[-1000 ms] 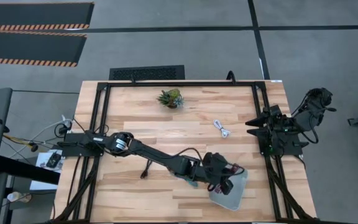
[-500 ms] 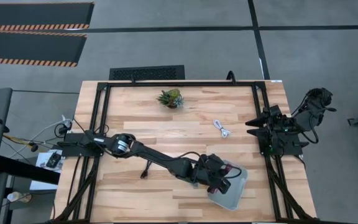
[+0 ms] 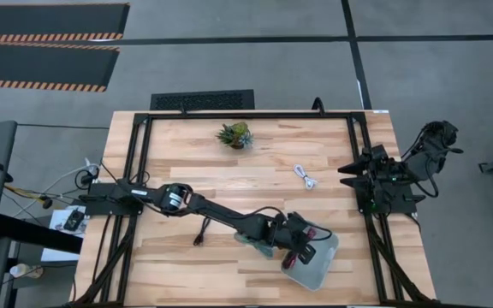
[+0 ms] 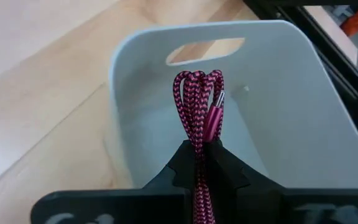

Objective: Pick and place USB-C Cables
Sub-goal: Put the pink charger cable into the white bin

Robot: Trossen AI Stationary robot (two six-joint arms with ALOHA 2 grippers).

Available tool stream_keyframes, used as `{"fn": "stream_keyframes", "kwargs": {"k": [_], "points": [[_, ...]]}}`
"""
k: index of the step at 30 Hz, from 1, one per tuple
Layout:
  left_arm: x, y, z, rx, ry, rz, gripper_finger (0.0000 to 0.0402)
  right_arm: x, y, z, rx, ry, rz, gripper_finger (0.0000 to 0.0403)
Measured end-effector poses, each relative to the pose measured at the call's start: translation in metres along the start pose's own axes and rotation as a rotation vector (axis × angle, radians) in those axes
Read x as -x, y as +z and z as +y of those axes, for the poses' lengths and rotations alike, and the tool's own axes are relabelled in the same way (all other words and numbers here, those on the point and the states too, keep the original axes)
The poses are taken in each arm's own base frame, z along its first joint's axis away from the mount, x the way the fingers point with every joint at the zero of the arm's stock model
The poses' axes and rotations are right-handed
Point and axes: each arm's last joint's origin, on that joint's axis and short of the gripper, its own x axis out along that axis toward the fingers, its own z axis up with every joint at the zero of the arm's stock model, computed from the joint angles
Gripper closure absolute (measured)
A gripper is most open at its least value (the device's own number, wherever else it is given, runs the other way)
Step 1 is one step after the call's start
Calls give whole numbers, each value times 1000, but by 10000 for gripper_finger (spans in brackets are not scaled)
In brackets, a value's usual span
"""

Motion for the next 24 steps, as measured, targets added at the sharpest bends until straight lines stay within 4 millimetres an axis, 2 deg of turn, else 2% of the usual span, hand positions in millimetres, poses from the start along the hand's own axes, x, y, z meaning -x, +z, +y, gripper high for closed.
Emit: {"fn": "stream_keyframes", "kwargs": {"k": [13, 17, 24], "points": [[-4, 2, 5, 4, -11, 34, 383, 0, 0, 0, 2, -1, 1, 159], [-4, 2, 5, 0, -9, 29, 357, 0, 0, 0, 2, -1, 2, 159], [-4, 2, 3, -5, -23, 18, 288, 0, 0, 0, 2, -2, 1, 159]]}}
